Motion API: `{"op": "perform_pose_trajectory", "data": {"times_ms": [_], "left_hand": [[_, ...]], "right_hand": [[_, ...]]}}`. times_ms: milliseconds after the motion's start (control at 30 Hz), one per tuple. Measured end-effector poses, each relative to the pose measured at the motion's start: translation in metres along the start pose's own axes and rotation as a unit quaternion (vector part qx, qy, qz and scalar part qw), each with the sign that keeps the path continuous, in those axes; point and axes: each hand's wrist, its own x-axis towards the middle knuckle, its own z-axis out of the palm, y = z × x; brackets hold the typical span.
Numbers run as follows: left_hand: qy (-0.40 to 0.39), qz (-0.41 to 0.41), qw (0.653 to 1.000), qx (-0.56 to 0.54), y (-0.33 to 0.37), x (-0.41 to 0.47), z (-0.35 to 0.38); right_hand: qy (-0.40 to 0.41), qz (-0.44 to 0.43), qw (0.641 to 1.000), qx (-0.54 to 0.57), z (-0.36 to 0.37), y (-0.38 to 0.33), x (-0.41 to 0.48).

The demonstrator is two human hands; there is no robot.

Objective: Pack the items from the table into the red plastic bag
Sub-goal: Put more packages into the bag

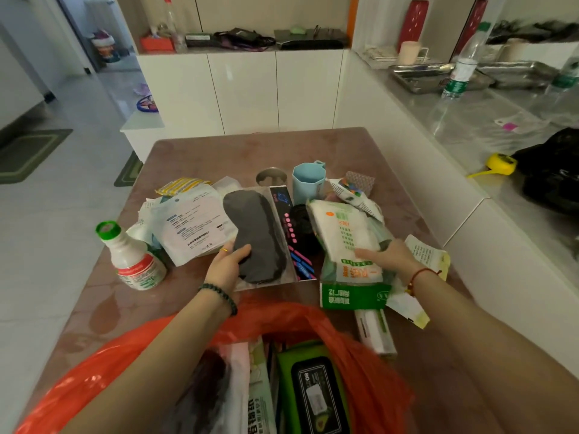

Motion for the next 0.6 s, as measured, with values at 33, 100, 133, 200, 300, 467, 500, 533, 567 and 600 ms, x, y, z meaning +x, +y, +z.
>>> {"op": "perform_pose_trajectory", "data": {"times_ms": [33,100,133,200,300,467,500,533,567,600], "left_hand": [[0.003,0.002,1.000,0.004,0.000,-0.001,-0.002],[0.005,0.008,1.000,0.006,0.001,-0.006,-0.004],[0.004,0.013,1.000,0.006,0.002,-0.008,-0.005],[0.000,0.021,1.000,0.004,0.002,-0.014,-0.006],[-0.031,0.025,0.999,-0.013,0.004,-0.026,-0.007],[-0.105,0.027,0.991,-0.075,0.006,-0.057,-0.003],[-0.122,0.021,0.988,-0.096,0.006,-0.064,-0.001],[-0.143,0.008,0.983,-0.116,0.006,-0.072,0.000],[-0.164,-0.013,0.978,-0.132,0.006,-0.080,0.001],[-0.182,-0.042,0.972,-0.140,0.007,-0.089,0.001]], "right_hand": [[-0.007,0.002,0.999,0.048,-0.001,-0.001,-0.001],[-0.024,0.013,0.992,0.123,-0.004,-0.006,-0.007],[-0.026,0.009,0.987,0.156,-0.007,-0.009,-0.011],[-0.027,-0.032,0.972,0.230,-0.012,-0.020,-0.025],[-0.027,-0.120,0.937,0.328,-0.018,-0.041,-0.063],[-0.071,-0.217,0.867,0.443,-0.019,-0.056,-0.151],[-0.079,-0.224,0.872,0.428,-0.013,-0.053,-0.166],[-0.081,-0.227,0.884,0.401,-0.004,-0.049,-0.180],[-0.076,-0.235,0.898,0.364,0.007,-0.042,-0.190],[-0.068,-0.240,0.910,0.332,0.020,-0.036,-0.201]]}}
